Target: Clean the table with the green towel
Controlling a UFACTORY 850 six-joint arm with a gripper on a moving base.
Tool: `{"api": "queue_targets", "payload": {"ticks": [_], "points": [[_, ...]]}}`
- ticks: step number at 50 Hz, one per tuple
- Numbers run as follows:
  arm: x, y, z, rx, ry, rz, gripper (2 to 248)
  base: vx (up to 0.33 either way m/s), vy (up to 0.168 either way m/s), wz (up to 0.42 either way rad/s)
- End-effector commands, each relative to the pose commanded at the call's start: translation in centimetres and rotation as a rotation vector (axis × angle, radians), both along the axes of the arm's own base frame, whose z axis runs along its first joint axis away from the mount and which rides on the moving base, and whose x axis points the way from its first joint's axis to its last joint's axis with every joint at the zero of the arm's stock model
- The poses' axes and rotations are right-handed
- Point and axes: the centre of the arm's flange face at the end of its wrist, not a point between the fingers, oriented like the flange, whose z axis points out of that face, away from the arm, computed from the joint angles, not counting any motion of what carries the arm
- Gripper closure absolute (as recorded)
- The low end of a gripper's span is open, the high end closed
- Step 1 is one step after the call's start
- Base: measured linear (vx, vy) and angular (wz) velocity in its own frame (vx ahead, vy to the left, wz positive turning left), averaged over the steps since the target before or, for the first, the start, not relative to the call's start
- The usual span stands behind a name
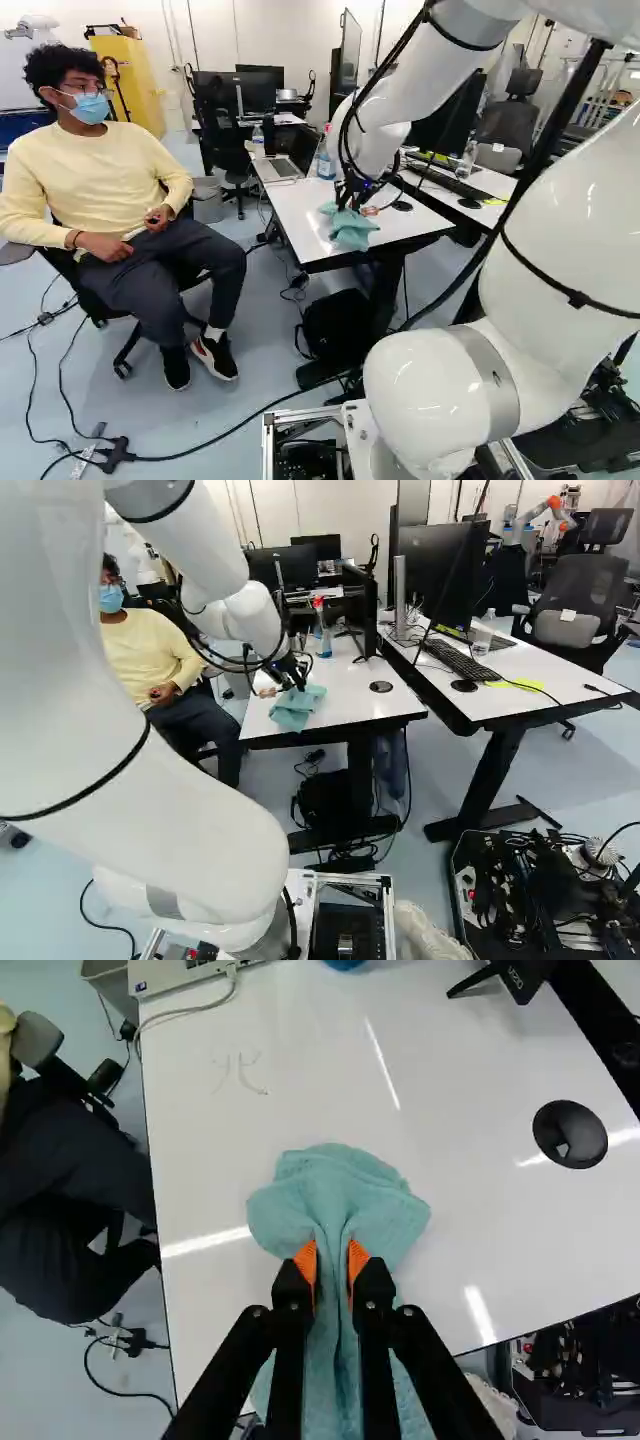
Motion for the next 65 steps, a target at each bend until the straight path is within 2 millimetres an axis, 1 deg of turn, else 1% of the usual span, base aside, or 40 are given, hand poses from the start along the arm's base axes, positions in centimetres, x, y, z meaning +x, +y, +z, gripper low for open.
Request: {"api": "queue_targets", "payload": {"ticks": [17, 25, 42, 65], "points": [[-0.2, 0.2, 0.0, 0.0, 0.0, 0.005, 194, 0.0, 0.0, 0.0], [0.4, -0.3, 0.0, 0.0, 0.001, -0.006, 194, 0.0, 0.0, 0.0], [3.4, -2.1, 0.2, -0.004, -0.013, -0.044, 194, 0.0, 0.0, 0.0], [8.4, -2.8, 0.4, -0.057, -0.055, -0.002, 194, 0.0, 0.0, 0.0]]}}
